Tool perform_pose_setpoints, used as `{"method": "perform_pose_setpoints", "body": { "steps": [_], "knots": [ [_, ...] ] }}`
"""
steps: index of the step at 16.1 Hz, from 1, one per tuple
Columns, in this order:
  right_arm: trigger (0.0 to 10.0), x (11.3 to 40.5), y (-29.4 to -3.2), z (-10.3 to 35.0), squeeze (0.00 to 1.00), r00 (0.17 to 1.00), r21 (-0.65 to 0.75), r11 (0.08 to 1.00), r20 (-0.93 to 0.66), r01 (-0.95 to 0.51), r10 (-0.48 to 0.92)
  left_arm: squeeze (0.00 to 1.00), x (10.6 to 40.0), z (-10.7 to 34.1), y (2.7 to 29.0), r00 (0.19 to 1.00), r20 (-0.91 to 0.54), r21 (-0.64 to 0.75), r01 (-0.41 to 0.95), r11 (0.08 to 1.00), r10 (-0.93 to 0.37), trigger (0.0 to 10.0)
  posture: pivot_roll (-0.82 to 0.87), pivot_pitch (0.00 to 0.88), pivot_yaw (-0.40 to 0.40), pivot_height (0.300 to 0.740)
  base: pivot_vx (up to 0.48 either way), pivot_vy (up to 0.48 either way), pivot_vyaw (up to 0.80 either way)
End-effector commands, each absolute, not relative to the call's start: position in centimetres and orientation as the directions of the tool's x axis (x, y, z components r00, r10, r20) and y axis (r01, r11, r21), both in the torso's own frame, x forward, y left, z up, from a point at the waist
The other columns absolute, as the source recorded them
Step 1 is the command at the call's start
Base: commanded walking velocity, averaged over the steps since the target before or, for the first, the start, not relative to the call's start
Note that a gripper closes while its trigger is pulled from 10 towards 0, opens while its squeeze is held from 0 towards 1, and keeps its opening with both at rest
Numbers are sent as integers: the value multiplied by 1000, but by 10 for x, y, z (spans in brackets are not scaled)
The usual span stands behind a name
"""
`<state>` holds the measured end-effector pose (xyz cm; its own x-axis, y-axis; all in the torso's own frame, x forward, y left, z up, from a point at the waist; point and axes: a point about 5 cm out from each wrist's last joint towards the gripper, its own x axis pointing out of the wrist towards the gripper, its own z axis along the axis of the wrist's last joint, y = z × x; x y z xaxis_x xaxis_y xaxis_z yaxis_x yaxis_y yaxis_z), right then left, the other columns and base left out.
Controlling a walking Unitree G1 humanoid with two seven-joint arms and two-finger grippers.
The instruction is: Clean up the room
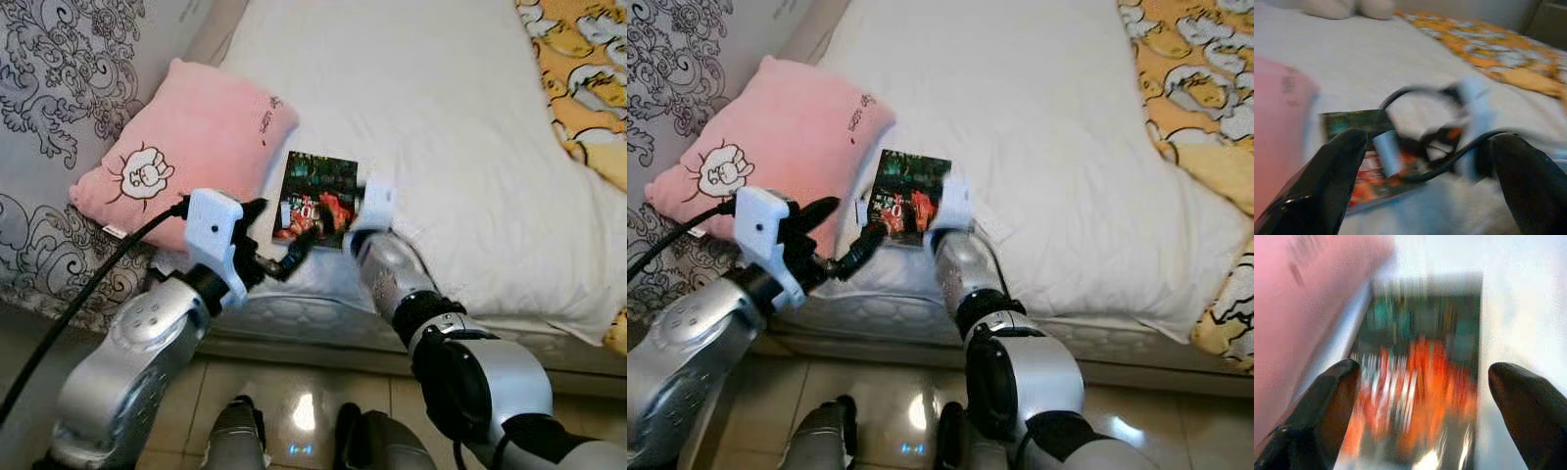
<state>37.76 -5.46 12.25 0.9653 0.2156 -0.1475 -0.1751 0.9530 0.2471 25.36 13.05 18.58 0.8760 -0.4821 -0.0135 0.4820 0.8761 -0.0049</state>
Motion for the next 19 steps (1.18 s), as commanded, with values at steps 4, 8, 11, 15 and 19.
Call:
{"method": "perform_pose_setpoints", "body": {
  "steps": [4, 8, 11, 15, 19],
  "knots": [
    [10000, 360, -111, 122, 0, 994, 100, 994, 101, -50, 40, 0, 287, 173, 182, 992, 42, -130, 123, 984, -118, 10000, 94, 1, -51, 740, 0, 0, 0],
    [10000, 303, -177, 73, 0, 993, -34, 993, 39, 115, -114, 0, 297, 146, 198, 999, 31, -124, 14, 992, -10, 10000, -4, 0, -25, 740, 0, -442, 0],
    [10000, 301, -165, 71, 0, 998, -14, 999, 32, 52, -52, 0, 306, 137, 165, 991, 64, -111, 123, 986, -117, 10000, -56, 0, 0, 740, 172, -409, 0],
    [10000, 297, -160, 74, 0, 1000, -5, 1000, 15, 0, 0, 0, 304, 125, 136, 976, 62, -132, 213, 968, -206, 10000, -96, 0, -1, 740, 275, -391, 0],
    [10000, 296, -153, 68, 0, 1000, -12, 1000, -11, -25, 24, 0, 302, 120, 137, 977, 74, -130, 208, 969, -200, 10000, -75, 0, 2, 740, 291, -378, 0]
  ]
}}
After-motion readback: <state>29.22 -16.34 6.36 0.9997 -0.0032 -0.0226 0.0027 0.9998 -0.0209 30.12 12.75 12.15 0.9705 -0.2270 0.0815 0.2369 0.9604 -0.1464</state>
